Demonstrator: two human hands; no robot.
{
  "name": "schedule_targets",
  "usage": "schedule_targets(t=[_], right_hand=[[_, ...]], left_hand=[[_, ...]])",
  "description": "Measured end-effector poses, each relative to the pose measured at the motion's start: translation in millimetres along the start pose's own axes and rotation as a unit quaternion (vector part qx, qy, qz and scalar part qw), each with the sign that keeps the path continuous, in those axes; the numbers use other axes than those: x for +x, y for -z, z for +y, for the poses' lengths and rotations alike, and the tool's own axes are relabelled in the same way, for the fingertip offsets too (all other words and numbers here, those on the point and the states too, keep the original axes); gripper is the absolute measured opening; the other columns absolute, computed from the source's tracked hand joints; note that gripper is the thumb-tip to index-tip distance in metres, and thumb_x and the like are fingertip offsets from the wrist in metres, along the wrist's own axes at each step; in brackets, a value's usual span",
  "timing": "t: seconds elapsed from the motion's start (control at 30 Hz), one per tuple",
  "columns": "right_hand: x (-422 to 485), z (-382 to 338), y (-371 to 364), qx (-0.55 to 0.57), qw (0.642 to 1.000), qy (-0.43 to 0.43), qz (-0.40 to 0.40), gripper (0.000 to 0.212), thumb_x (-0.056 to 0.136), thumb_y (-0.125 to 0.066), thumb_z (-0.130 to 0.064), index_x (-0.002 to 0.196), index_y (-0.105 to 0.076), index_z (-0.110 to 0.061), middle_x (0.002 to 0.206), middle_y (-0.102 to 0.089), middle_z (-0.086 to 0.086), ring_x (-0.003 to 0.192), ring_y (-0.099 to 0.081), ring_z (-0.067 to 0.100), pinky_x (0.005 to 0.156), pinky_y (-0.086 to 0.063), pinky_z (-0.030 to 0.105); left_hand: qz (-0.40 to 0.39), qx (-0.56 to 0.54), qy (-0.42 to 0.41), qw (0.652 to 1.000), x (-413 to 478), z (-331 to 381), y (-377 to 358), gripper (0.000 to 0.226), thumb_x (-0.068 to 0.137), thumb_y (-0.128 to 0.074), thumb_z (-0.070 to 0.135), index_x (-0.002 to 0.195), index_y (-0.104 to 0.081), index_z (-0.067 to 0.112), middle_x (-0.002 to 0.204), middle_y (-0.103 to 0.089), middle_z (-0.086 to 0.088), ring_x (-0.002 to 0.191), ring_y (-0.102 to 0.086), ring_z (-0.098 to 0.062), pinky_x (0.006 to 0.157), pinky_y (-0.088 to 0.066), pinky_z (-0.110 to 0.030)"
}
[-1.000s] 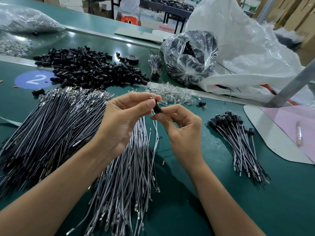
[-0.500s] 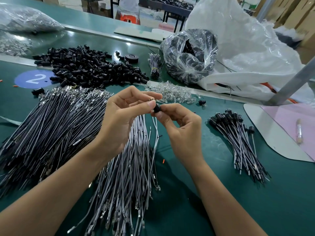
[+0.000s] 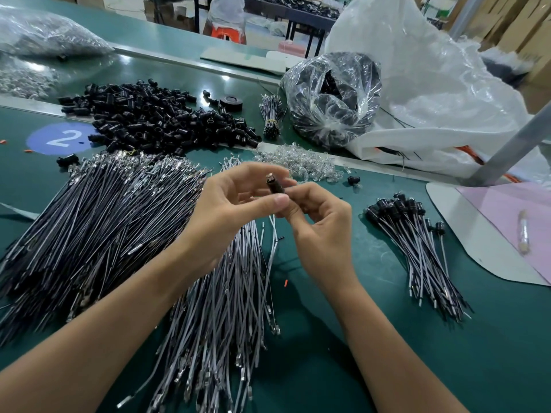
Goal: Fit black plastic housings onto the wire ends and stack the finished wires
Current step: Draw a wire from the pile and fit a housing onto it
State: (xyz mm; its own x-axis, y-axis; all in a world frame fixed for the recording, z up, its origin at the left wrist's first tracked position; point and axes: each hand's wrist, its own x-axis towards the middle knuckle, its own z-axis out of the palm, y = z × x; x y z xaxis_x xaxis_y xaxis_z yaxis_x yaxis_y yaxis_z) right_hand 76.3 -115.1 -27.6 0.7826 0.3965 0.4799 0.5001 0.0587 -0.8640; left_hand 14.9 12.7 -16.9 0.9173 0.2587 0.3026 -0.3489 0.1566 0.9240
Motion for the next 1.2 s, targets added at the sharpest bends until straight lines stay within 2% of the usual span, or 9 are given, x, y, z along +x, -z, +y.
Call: schedule_targets(t=[0.1,0.2,0.43,0.7,0.8,0.9,1.0,1.1,1.2], right_hand=[[0.0,-0.9,-0.8,0.002,1.000,0.007,0.006,0.016,0.082,-0.066,-0.006,0.084,-0.070,-0.022,0.086,-0.073,-0.007,0.083,-0.071,0.022,0.080,-0.059,0.045],[0.4,-2.7,-1.7,0.010,1.000,0.008,0.007,0.025,0.082,-0.067,-0.005,0.080,-0.066,-0.030,0.082,-0.072,-0.013,0.078,-0.068,0.012,0.078,-0.059,0.039],[-0.5,-5.2,-1.2,0.021,0.999,0.046,0.001,0.015,0.086,-0.068,-0.011,0.079,-0.063,-0.024,0.071,-0.064,-0.016,0.071,-0.058,0.007,0.070,-0.051,0.034],[-0.8,-3.9,-6.1,0.057,0.996,0.071,-0.014,0.025,0.087,-0.066,-0.003,0.078,-0.059,-0.025,0.070,-0.061,-0.022,0.070,-0.051,-0.001,0.072,-0.042,0.020],[-2.5,-1.2,-7.6,0.073,0.995,0.069,-0.023,0.019,0.088,-0.064,-0.002,0.082,-0.061,-0.020,0.073,-0.063,-0.017,0.072,-0.056,0.006,0.072,-0.046,0.027],[-4.7,-1.2,-10.9,0.091,0.993,0.066,-0.018,0.019,0.087,-0.064,0.000,0.079,-0.061,-0.017,0.075,-0.063,-0.008,0.072,-0.058,0.026,0.073,-0.050,0.047],[-6.2,-1.2,-12.3,0.102,0.993,0.063,-0.016,0.018,0.086,-0.065,0.001,0.073,-0.057,-0.009,0.073,-0.060,-0.010,0.073,-0.057,0.012,0.072,-0.052,0.047],[-6.0,-4.4,-15.3,0.084,0.995,0.052,-0.010,0.024,0.086,-0.066,-0.005,0.074,-0.058,-0.023,0.071,-0.062,-0.012,0.071,-0.059,0.025,0.072,-0.049,0.060],[-4.4,-8.7,-15.6,0.023,0.998,0.051,-0.021,0.015,0.090,-0.066,-0.017,0.078,-0.065,-0.025,0.074,-0.069,-0.006,0.073,-0.062,0.031,0.072,-0.048,0.055]], left_hand=[[0.021,0.014,-0.014,1.000,-0.7,-3.3,-4.2,0.025,0.071,-0.076,0.010,0.096,-0.073,0.008,0.092,-0.077,-0.002,0.088,-0.071,-0.013,0.080,-0.053,-0.020],[0.038,-0.003,-0.033,0.999,-1.2,-4.1,-6.1,0.030,0.072,-0.072,0.004,0.102,-0.071,0.001,0.094,-0.076,-0.007,0.091,-0.072,-0.017,0.082,-0.054,-0.022],[0.047,-0.033,-0.084,0.995,-4.5,4.2,-12.9,0.031,0.069,-0.071,0.000,0.100,-0.071,0.002,0.091,-0.077,-0.005,0.091,-0.073,-0.019,0.086,-0.054,-0.026],[0.052,-0.002,-0.133,0.990,-8.6,16.6,-18.0,0.036,0.072,-0.073,0.005,0.107,-0.067,0.008,0.093,-0.076,-0.007,0.088,-0.073,-0.022,0.086,-0.056,-0.032],[0.057,0.020,-0.139,0.988,-8.9,17.6,-17.3,0.035,0.073,-0.072,0.008,0.107,-0.068,0.008,0.096,-0.076,-0.008,0.087,-0.073,-0.022,0.083,-0.056,-0.031],[0.061,0.034,-0.143,0.987,-8.0,17.3,-15.0,0.033,0.073,-0.073,0.009,0.106,-0.069,0.009,0.097,-0.075,-0.010,0.088,-0.073,-0.023,0.081,-0.057,-0.030],[0.056,0.034,-0.145,0.987,-6.9,14.9,-12.9,0.032,0.076,-0.072,0.007,0.107,-0.068,0.008,0.095,-0.076,-0.009,0.088,-0.074,-0.022,0.084,-0.056,-0.028],[0.070,0.009,-0.113,0.991,-5.1,11.9,-12.9,0.023,0.078,-0.068,0.007,0.101,-0.070,0.006,0.088,-0.077,-0.004,0.084,-0.074,-0.017,0.080,-0.056,-0.025],[0.114,-0.028,-0.084,0.990,-1.0,16.5,-0.6,0.020,0.082,-0.065,0.016,0.100,-0.071,0.012,0.083,-0.076,-0.003,0.076,-0.073,-0.017,0.072,-0.057,-0.024]])
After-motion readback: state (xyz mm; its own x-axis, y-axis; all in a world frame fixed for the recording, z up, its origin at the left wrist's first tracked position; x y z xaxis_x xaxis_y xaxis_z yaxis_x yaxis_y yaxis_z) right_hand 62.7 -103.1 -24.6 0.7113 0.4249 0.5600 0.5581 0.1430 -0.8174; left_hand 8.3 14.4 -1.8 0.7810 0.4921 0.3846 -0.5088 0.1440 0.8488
